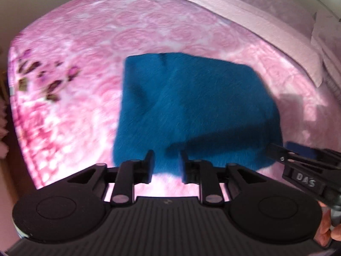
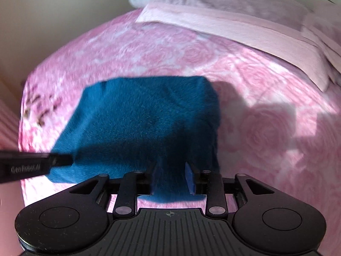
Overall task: Fold clothes
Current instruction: 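Release the sweater and lift both grippers back above the bundle, then grasp the edge of the folded teal bundle with both grippers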
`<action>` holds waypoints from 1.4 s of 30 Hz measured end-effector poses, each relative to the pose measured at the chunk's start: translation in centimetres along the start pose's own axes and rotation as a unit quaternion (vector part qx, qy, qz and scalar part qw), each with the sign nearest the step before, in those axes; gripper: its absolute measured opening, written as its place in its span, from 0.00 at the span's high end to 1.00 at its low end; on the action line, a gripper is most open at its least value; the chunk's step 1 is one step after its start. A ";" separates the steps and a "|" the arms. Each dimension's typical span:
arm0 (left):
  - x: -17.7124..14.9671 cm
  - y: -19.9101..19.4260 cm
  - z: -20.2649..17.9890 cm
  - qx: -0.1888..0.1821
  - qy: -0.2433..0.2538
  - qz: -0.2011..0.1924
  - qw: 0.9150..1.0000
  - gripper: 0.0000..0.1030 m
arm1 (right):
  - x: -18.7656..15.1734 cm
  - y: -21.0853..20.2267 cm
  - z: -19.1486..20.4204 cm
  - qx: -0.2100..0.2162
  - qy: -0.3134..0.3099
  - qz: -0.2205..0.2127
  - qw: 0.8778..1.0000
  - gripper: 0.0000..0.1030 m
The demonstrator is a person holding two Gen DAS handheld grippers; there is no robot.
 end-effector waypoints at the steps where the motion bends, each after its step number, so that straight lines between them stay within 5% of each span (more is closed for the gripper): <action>1: -0.6 -0.4 0.1 0.002 -0.001 0.006 1.000 0.74 | -0.5 -0.7 0.1 0.000 0.007 -0.002 1.000 0.31; 15: -7.3 -1.1 0.9 0.032 0.004 0.074 0.997 0.71 | -7.1 -3.4 1.1 0.003 0.047 0.071 0.996 0.26; 32: -6.3 1.0 0.9 0.027 0.008 0.088 0.996 0.69 | -6.2 -2.0 0.0 -0.009 0.053 0.075 0.996 0.26; 37: -5.6 1.8 1.7 0.003 -0.014 0.097 0.995 0.67 | -5.6 -1.3 -0.6 -0.011 0.051 0.080 0.995 0.26; 42: -3.7 1.5 3.0 -0.022 -0.025 0.066 0.997 0.67 | -4.4 -0.4 -1.2 -0.022 0.050 0.087 0.995 0.26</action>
Point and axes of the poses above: each gripper's, at about its wrist camera, not at the fingertips, and y roughly the way its jaws point, z to its left, x to its top, the point moved 4 cm from there along y, roughly the way its jaws point, and after that the axes turned 14 degrees about x, right-handed, at the moved point
